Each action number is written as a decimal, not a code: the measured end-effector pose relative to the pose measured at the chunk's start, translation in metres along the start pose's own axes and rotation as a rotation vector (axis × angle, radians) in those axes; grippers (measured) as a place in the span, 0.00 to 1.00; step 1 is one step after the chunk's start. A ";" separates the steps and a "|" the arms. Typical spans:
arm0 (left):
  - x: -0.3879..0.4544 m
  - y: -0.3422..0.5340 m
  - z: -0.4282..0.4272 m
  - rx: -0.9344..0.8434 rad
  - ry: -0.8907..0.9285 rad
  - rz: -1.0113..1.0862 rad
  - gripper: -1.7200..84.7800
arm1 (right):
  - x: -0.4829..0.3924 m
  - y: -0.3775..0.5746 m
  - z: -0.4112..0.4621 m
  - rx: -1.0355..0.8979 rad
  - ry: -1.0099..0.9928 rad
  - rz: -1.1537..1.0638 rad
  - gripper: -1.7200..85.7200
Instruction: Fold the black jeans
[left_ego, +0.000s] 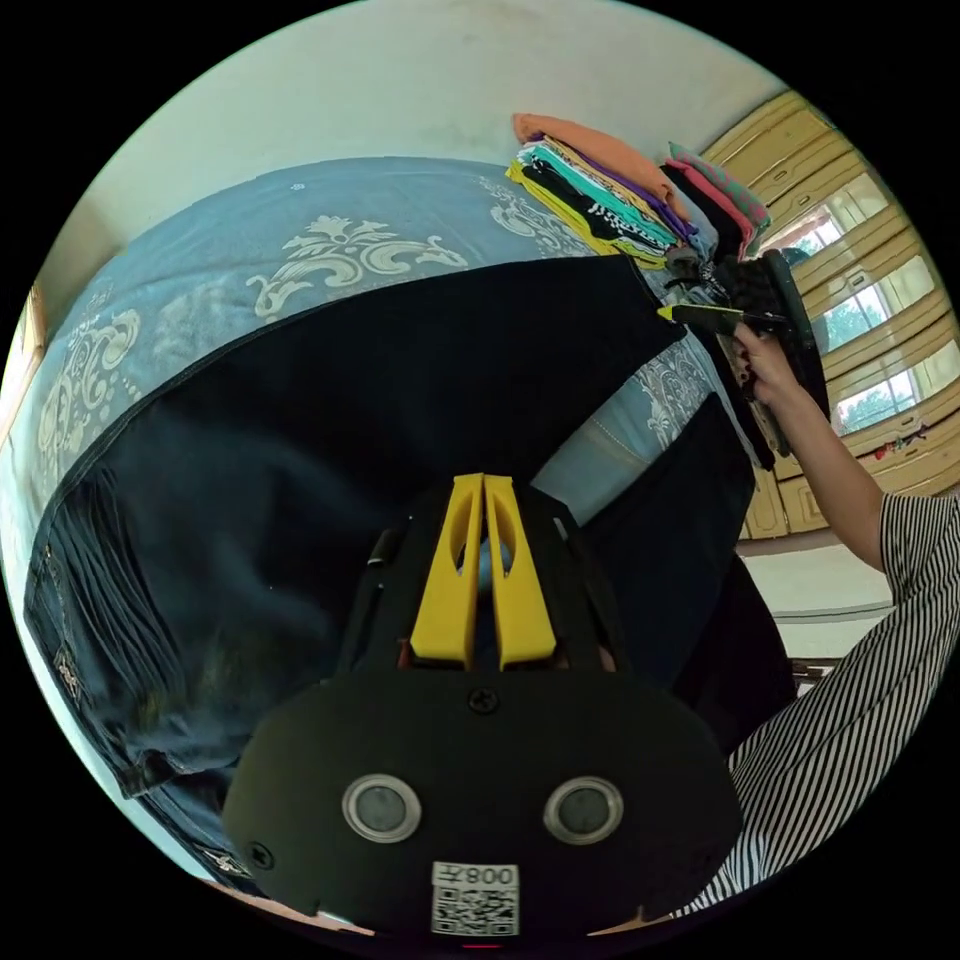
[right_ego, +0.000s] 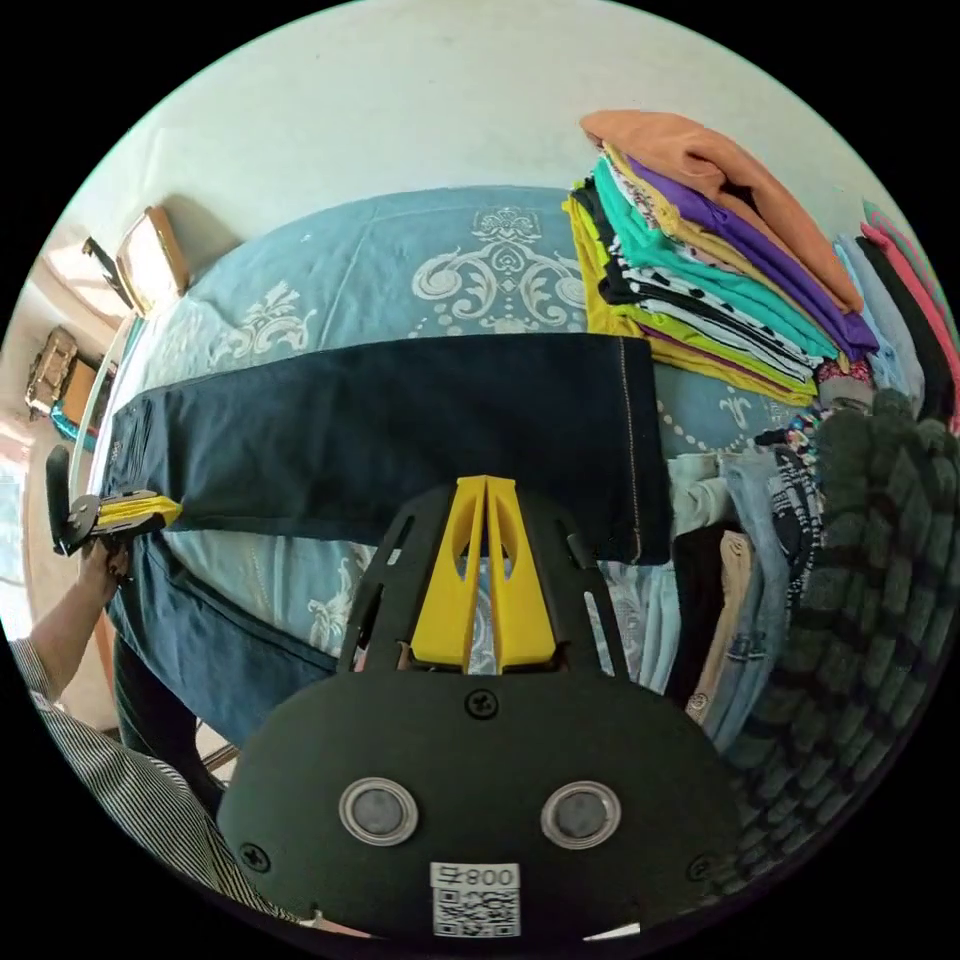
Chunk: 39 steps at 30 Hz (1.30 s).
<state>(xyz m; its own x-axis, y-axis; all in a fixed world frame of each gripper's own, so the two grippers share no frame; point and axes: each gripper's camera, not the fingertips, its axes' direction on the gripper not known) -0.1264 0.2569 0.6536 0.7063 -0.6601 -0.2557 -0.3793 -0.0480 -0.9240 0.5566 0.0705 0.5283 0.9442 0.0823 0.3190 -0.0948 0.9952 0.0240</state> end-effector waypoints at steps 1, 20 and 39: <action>0.000 0.002 0.002 -0.011 -0.008 0.007 0.02 | -0.004 -0.001 0.009 -0.032 0.004 -0.015 0.02; -0.014 0.095 -0.070 -0.035 -0.047 -0.042 0.02 | 0.001 0.114 0.039 -0.130 -0.058 0.188 0.02; -0.123 0.199 -0.220 0.203 -0.018 -0.287 0.05 | -0.225 0.018 0.100 -0.035 -0.384 -0.348 0.02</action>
<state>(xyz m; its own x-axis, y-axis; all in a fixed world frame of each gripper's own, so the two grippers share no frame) -0.4203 0.1643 0.5635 0.7780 -0.6279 0.0193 -0.0385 -0.0784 -0.9962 0.3114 0.0647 0.5516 0.7332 -0.2729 0.6228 0.2212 0.9619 0.1610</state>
